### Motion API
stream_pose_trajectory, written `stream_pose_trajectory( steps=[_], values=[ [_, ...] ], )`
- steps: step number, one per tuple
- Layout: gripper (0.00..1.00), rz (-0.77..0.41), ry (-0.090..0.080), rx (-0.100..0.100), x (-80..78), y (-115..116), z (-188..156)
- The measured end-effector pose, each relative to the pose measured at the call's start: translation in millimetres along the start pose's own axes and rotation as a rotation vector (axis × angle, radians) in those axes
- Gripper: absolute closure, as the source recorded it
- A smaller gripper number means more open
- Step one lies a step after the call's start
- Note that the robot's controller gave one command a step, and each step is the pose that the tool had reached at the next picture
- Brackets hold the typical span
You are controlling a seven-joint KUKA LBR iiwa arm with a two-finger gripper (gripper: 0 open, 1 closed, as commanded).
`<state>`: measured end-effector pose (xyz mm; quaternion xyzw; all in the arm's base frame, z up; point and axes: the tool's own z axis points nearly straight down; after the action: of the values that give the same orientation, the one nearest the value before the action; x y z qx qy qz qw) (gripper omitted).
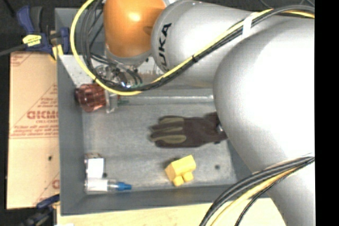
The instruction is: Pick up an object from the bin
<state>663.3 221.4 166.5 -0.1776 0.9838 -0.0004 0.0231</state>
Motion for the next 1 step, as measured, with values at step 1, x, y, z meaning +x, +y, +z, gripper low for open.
stream_pose_trajectory(
  steps=[1],
  values=[
    [1.0,0.013,0.003,0.002,-1.6,-2.9,38.7]
  ],
)
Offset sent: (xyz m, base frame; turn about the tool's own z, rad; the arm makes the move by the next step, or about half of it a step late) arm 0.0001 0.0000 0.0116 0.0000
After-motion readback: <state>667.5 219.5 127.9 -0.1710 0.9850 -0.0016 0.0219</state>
